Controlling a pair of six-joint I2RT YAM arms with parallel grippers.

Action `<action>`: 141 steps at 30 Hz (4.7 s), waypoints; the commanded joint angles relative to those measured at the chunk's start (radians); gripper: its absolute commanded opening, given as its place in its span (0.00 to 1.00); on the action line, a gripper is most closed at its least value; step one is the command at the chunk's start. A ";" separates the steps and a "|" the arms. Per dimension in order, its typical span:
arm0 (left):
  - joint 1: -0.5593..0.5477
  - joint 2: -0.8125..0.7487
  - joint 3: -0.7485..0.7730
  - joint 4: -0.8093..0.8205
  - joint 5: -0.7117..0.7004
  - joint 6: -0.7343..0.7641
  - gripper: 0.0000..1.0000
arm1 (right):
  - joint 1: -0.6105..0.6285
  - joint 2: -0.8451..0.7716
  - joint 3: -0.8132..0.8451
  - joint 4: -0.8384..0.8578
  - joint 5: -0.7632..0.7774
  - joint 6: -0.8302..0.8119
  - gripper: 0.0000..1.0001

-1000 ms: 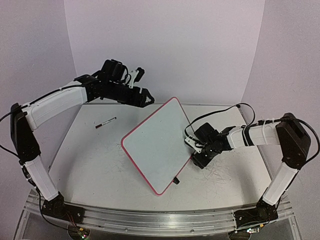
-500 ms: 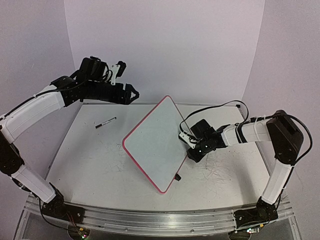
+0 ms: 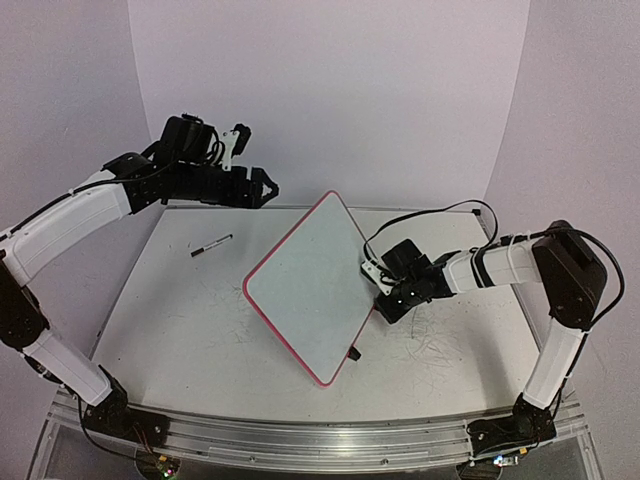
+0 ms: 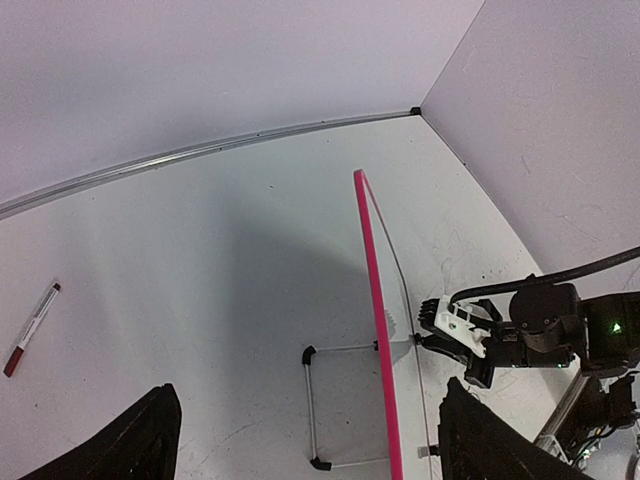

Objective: Write a sentence on the whiteboard
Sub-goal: Adjust the whiteboard stand at the center of the board.

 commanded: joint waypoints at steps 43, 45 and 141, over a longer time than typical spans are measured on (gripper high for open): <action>-0.012 -0.253 -0.345 0.128 0.100 -0.208 0.88 | 0.420 -0.065 -0.154 0.144 0.107 0.346 0.52; -0.012 -0.262 -0.346 0.128 0.089 -0.205 0.88 | 0.437 -0.037 -0.136 0.182 0.107 0.342 0.49; 0.063 -0.401 -0.559 0.179 -0.253 -0.302 0.97 | 0.191 -0.213 -0.523 0.561 0.520 0.679 0.34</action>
